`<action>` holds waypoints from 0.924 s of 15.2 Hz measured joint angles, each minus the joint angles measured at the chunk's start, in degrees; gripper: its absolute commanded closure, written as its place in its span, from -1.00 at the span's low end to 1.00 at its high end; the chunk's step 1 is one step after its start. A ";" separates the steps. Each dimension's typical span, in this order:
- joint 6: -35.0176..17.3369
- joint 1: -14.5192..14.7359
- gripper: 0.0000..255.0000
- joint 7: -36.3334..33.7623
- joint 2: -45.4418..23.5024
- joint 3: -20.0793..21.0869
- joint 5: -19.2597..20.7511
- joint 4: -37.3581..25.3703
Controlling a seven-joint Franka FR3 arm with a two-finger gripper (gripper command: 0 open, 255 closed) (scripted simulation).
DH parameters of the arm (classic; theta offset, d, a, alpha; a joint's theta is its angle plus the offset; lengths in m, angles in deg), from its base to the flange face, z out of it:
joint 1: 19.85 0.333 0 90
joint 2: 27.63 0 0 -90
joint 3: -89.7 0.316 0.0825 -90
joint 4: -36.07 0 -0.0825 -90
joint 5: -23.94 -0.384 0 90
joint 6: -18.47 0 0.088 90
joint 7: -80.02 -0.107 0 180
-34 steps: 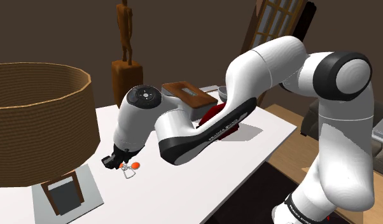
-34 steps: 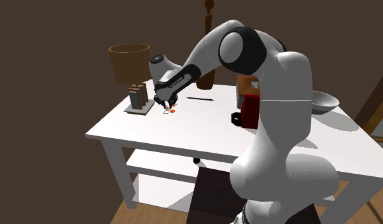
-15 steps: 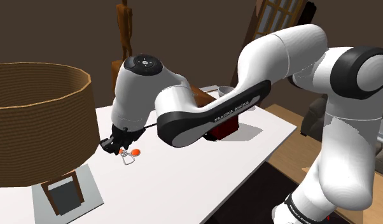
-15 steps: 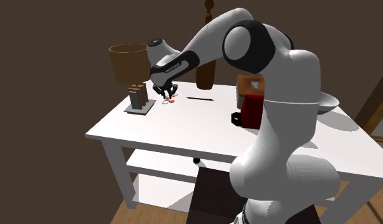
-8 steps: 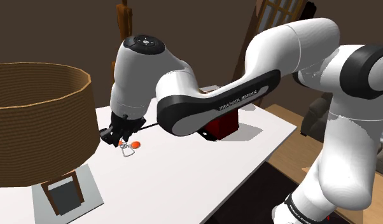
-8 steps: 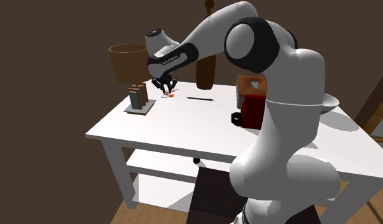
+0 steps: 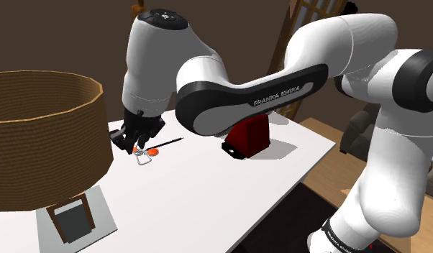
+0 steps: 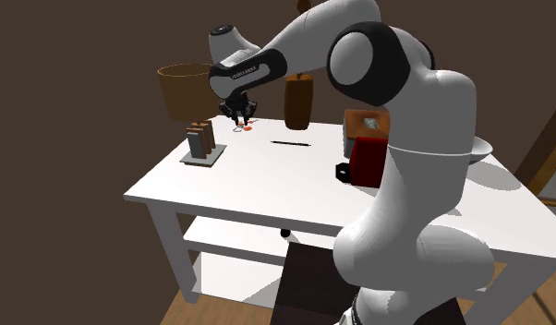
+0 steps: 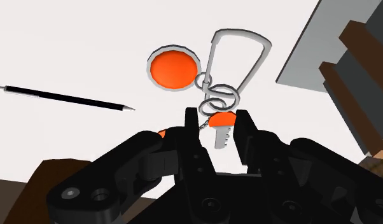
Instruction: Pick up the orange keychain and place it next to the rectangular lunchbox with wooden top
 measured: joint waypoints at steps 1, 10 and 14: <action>0.64 -0.08 1.00 0.38 0.31 0.16 -0.40 -0.47; -4.50 -10.22 1.00 11.89 7.61 -0.49 -8.23 6.75; -7.34 -14.77 1.00 18.50 10.78 -1.65 -12.39 10.37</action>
